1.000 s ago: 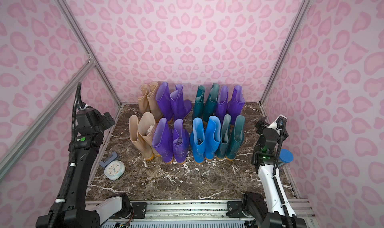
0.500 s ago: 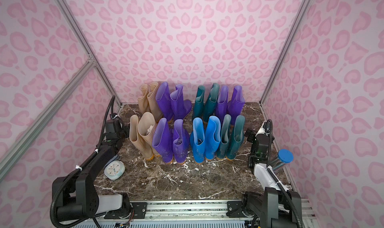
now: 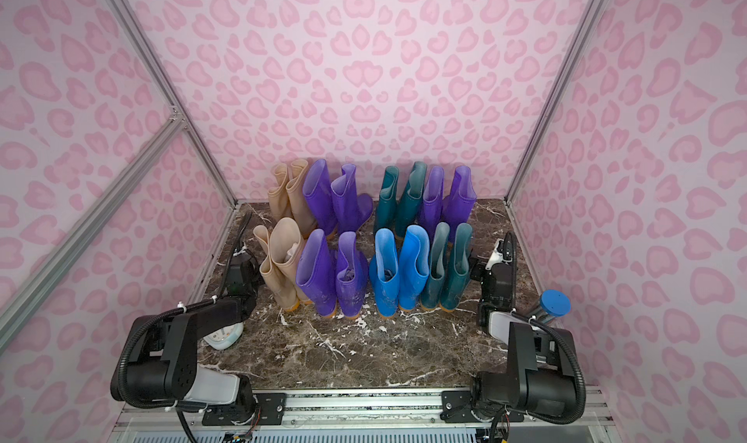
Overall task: Match and arrange rain boots in pairs
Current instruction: Reset both arms
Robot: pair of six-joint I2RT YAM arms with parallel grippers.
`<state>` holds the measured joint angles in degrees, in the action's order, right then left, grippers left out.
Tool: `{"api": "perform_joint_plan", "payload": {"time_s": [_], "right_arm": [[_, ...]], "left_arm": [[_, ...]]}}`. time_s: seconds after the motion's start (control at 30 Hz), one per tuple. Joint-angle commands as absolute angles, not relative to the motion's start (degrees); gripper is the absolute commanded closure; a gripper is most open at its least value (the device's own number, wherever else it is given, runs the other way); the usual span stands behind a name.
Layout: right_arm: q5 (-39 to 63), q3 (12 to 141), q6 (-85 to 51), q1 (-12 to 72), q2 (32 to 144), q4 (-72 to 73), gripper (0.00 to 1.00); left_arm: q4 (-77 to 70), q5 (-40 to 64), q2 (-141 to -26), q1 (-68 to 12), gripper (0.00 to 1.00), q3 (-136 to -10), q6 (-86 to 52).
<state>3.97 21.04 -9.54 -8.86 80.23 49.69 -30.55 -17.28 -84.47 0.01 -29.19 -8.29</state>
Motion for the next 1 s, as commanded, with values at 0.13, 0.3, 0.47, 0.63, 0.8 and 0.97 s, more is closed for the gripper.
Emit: {"api": "perform_joint_plan", "payload": {"time_s": [0.13,0.3,0.47,0.63,0.8,0.97], "right_arm": [[8.5,18.7,-4.9,-6.4,83.7,58.9,0.01],[3.3,12.4,-3.5,-3.5,84.3,69.9,0.01],[-7.7,9.7,-4.1,-0.5,88.2,79.8,0.01],[-13.9,11.0,-3.7,1.8,89.2,78.3,0.01],[-14.7,11.8,-3.7,2.0,88.6,75.8,0.01],[-14.8,12.1,-3.8,2.3,87.6,73.4,0.01]], "left_arm": [[-44.8,-8.7,-88.5,-2.4,0.01,-25.1,-0.1],[-47.2,-8.9,-89.1,-2.9,0.01,-24.0,0.2],[-47.6,-8.9,-89.3,-2.9,0.01,-24.0,0.2],[-46.8,-9.1,-89.4,-2.9,0.01,-24.5,0.0],[-47.0,-9.1,-89.3,-2.9,0.01,-24.3,0.1],[-47.1,-9.3,-89.2,-3.0,0.01,-24.2,0.2]]}}
